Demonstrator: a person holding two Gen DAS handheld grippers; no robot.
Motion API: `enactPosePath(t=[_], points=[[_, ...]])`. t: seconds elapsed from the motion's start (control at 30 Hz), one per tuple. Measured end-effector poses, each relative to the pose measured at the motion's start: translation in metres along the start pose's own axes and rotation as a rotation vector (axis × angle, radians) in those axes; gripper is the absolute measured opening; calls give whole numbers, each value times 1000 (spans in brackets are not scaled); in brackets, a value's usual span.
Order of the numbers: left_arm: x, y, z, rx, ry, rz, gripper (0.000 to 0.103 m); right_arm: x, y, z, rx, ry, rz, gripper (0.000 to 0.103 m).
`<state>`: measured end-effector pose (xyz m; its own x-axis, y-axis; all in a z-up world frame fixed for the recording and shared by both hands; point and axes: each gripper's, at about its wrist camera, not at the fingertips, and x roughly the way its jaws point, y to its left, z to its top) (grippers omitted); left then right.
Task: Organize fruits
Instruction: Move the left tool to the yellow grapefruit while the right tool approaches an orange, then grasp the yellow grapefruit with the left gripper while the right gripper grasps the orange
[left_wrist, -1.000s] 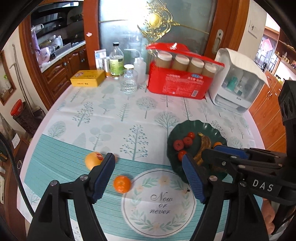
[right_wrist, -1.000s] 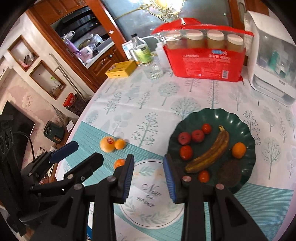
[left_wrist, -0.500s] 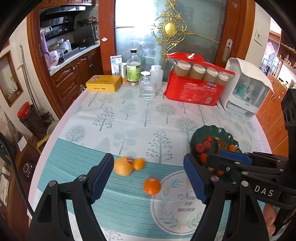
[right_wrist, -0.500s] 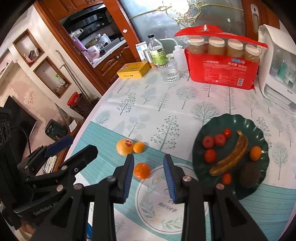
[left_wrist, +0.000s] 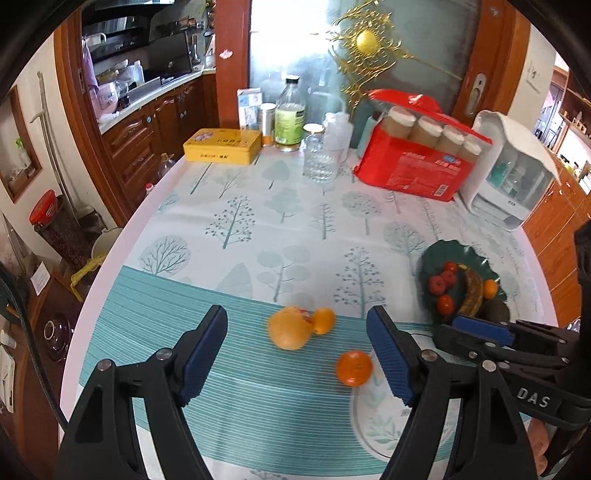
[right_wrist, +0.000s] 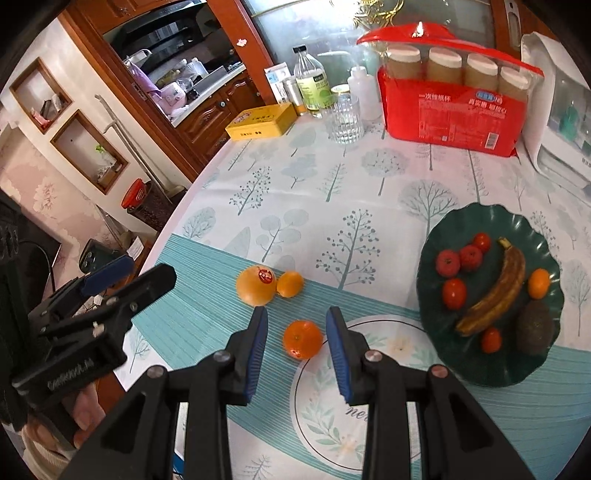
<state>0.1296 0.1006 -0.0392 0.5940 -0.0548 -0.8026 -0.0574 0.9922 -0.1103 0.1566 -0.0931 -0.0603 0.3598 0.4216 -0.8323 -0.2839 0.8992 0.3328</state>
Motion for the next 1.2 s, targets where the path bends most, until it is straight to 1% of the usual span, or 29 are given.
enactPosePath(t=[0.2,0.37,0.63,0.8,0.87,0.97,1.03,1.2], points=[[30,26,1,-7,51,-1,76,30,-2,-8,28,48,-15,33],[60,40,-5,1,113,-36,76,58,-2,-17,28,99,-23,33],[105,33,-23,74,207,-98,76,94,-3,-31,38,177,-8,33],[128,27,-24,80,251,-131,76,108,-3,-37,28,206,-14,34],[136,26,-23,73,265,-139,76,111,-4,-37,23,203,-20,38],[148,23,-22,67,280,-149,76,118,-6,-36,30,214,-21,40],[154,21,-21,65,280,-148,76,121,-8,-35,36,217,-10,45],[167,15,-18,85,285,-145,76,131,-6,-34,29,232,8,50]])
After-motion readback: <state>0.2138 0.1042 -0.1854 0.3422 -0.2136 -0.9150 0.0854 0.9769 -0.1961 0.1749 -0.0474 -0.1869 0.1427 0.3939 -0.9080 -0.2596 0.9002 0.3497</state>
